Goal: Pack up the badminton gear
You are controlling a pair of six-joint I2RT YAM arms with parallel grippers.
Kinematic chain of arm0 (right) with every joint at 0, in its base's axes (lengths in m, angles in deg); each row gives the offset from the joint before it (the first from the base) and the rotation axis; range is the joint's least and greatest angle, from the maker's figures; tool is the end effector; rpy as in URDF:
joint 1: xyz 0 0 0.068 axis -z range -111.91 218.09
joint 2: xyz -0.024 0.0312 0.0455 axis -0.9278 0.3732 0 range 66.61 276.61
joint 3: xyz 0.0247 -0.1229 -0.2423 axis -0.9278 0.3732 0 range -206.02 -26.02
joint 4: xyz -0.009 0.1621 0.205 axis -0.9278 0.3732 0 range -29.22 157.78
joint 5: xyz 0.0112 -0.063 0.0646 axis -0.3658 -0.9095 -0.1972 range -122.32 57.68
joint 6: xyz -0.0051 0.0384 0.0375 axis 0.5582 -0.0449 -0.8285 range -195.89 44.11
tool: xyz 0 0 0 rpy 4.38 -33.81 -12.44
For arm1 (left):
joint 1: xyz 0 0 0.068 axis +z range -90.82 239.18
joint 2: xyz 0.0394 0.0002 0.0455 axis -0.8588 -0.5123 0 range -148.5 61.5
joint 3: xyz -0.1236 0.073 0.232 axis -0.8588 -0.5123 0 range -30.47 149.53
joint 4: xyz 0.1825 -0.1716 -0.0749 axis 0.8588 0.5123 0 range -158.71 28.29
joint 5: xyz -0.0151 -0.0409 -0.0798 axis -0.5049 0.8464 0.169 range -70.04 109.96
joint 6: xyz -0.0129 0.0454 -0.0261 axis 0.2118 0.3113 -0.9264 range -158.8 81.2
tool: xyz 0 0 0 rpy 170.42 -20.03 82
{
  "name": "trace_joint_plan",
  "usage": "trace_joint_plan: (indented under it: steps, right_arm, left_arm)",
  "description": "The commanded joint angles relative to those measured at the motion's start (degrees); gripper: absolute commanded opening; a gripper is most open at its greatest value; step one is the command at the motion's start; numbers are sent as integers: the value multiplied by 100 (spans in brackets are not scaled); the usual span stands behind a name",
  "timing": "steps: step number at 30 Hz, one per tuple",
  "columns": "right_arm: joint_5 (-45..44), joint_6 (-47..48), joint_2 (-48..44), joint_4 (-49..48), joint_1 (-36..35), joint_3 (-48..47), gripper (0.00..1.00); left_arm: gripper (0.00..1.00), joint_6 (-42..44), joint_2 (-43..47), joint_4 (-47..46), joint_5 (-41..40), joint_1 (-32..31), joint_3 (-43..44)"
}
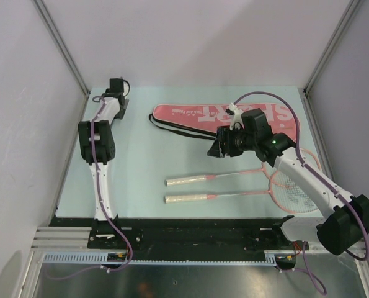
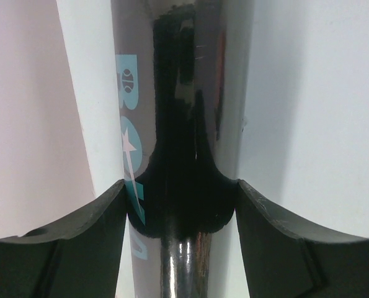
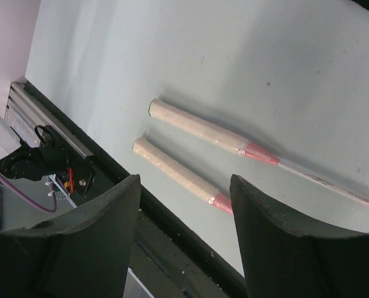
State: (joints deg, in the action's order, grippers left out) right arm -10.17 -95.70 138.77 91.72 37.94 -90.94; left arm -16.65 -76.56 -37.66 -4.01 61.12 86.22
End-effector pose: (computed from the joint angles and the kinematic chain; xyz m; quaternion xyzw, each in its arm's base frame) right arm 0.2301 0.1493 0.3273 -0.1631 0.8716 0.3377 0.3158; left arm 0.5305 0.0325 0.1721 0.0966 0.9234 0.2580 0.2672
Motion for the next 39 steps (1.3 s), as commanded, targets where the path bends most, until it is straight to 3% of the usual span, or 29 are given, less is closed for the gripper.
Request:
trace_joint_plan:
  steps: [1, 5, 6, 9, 13, 16, 29, 39]
  right_arm:
    - [105, 57, 87, -220, 106, -64, 64]
    - [184, 4, 97, -307, 159, -64, 64]
    - [193, -5, 105, -308, 176, -64, 64]
    - [176, -5, 88, -325, 194, -64, 64]
    - [184, -31, 70, -360, 211, -64, 64]
    - [193, -31, 70, -360, 211, -64, 64]
    - [246, -23, 61, -378, 220, -64, 63]
    - [228, -58, 17, -343, 220, -64, 64]
  left_arm:
    - [23, 123, -309, 270, 58, 0, 566]
    - [39, 105, -362, 314, 190, 9, 601]
    - [51, 96, -345, 366, 278, 9, 601]
    - [67, -26, -301, 393, 454, 18, 610]
    - [75, -97, -274, 420, 612, 18, 662]
    - [98, -123, -283, 437, 621, 26, 680]
    - [100, -325, 68, 463, 200, 18, 847]
    - [100, -668, 1236, 551, 198, -79, 541]
